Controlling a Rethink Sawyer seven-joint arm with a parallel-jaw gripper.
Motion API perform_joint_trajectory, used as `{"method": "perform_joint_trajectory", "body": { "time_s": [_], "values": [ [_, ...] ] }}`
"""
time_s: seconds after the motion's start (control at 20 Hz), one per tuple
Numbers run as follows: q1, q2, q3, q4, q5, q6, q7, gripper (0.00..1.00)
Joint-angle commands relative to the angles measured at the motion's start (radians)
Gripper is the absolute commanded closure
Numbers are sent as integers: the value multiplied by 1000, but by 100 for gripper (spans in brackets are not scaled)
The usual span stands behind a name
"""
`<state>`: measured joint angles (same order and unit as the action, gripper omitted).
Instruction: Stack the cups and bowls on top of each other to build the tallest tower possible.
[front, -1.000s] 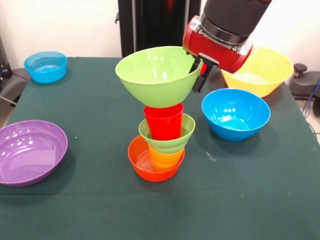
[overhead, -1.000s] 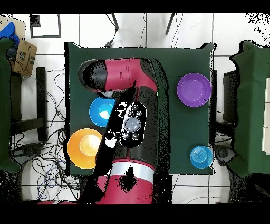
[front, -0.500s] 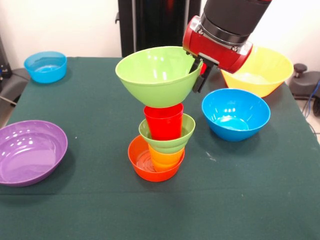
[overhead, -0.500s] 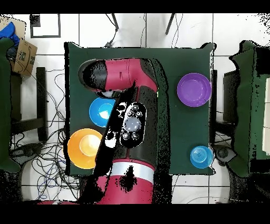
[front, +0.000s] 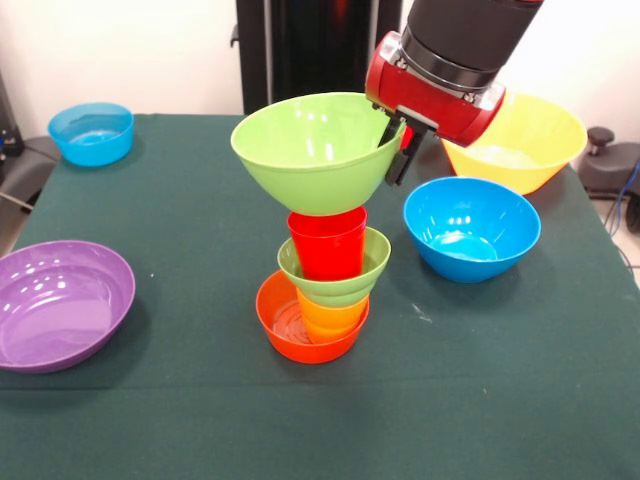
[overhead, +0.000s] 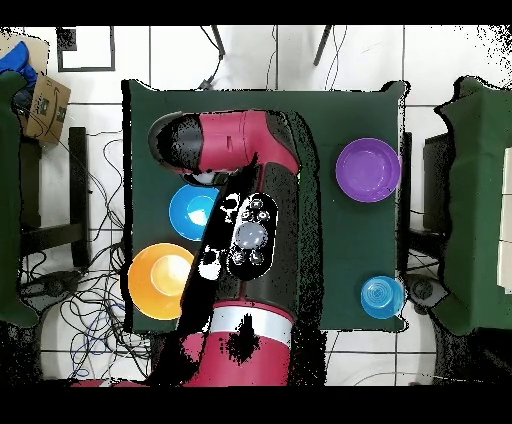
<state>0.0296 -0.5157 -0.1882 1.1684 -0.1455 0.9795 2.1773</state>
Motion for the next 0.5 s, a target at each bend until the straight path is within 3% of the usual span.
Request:
{"method": "perform_joint_trajectory", "body": {
  "time_s": [0.05,0.5],
  "values": [
    [-1,32,91,77,-43,-71,-37,100],
    [-7,25,98,109,-33,-107,-31,100]
  ]
}}
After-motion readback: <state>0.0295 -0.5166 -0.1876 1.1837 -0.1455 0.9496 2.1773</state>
